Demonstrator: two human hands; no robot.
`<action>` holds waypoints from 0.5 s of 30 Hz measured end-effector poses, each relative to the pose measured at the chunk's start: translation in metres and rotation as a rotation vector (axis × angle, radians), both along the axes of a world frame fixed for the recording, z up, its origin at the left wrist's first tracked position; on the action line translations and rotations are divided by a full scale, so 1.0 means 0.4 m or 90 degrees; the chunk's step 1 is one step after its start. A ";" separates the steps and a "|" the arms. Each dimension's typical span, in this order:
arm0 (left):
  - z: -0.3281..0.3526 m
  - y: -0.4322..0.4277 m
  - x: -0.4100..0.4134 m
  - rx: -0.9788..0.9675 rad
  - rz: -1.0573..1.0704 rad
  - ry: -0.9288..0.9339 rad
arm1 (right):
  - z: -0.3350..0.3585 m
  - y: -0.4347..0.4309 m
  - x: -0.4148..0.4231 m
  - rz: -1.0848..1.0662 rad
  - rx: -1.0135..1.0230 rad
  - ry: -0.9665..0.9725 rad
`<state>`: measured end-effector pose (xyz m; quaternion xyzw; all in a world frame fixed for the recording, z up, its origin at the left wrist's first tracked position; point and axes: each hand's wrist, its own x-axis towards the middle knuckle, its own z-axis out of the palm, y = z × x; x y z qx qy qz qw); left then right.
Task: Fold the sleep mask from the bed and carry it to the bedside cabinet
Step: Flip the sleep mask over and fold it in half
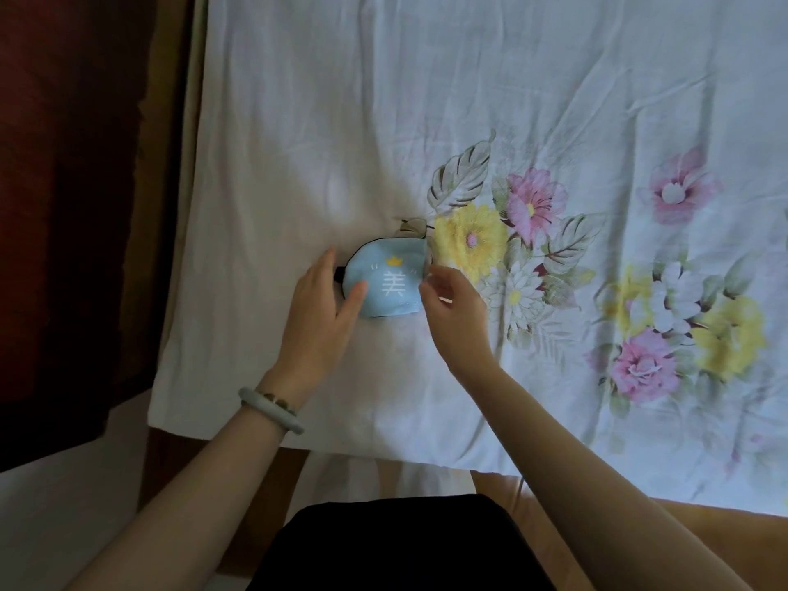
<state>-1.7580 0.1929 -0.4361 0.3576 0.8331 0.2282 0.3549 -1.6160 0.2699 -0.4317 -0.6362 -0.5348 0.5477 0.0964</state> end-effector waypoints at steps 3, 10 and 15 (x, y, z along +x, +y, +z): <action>-0.008 0.012 0.020 -0.003 -0.033 0.064 | -0.012 0.013 -0.018 -0.027 -0.083 0.004; -0.004 0.027 0.040 0.002 0.138 -0.049 | 0.003 0.023 -0.027 -0.044 -0.153 0.060; 0.068 0.028 0.016 0.029 0.252 -0.282 | 0.072 0.028 -0.009 -0.108 -0.228 0.140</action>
